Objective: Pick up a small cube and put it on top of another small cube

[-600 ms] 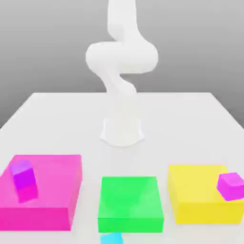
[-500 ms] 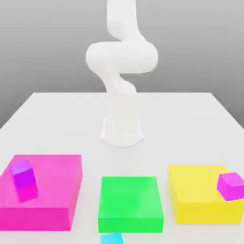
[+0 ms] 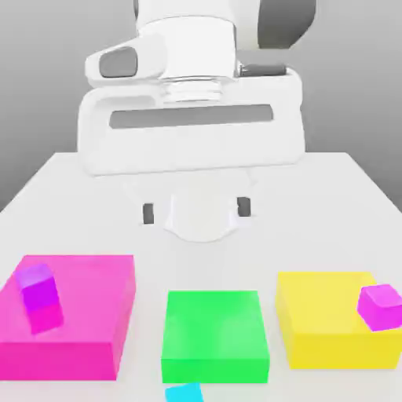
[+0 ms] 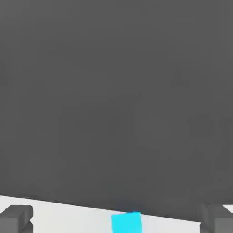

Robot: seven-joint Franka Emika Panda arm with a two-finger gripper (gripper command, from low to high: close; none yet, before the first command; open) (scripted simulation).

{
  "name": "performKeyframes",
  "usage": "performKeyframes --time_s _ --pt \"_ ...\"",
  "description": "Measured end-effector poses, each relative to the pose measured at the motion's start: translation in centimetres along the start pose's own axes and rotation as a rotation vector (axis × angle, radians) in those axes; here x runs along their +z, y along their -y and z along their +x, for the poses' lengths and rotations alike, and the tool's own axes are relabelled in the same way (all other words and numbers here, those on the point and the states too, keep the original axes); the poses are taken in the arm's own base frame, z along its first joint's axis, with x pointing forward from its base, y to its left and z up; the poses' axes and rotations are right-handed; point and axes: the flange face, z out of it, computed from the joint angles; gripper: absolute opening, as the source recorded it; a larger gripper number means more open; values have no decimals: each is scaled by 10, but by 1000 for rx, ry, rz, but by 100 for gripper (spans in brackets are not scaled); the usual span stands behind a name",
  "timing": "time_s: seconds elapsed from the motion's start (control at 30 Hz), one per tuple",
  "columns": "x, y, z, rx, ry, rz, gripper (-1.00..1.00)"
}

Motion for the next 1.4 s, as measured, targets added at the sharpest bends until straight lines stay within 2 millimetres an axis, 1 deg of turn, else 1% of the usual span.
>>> performKeyframes --time_s 0.17,0.33,0.5,0.53,0.7,0.73,0.77,0.8,0.9,0.93,1.0,1.1,1.13,1.2,1.27,1.3,1.37,1.4 --pt "89 -17 -9 -32 91 -87 0" --pt "173 -44 -29 -68 178 -178 0" --pt "244 -63 -44 -77 197 -200 0" --pt "251 -65 -46 -77 198 -200 -100" --pt "251 -65 -46 -77 199 -200 -100" --pt "255 -66 -47 -77 199 -200 -100" --pt "250 -64 -46 -77 199 -200 -100" --pt "241 -62 -44 -77 199 -200 -100" --pt "204 -55 -37 -77 198 -200 -100" --pt "190 -60 -30 -74 194 -204 -100" --pt "160 -87 -11 -62 179 -218 -100" --pt "116 -137 13 -37 163 -236 -100" --pt "102 -155 19 -25 160 -240 -100" --pt "73 -203 30 24 155 -246 -100" --pt "47 -246 32 62 157 -245 -100" --pt "35 -264 31 74 161 -242 -100" --pt "17 -291 24 80 172 -228 -100" --pt "12 -301 20 81 178 -220 -100"
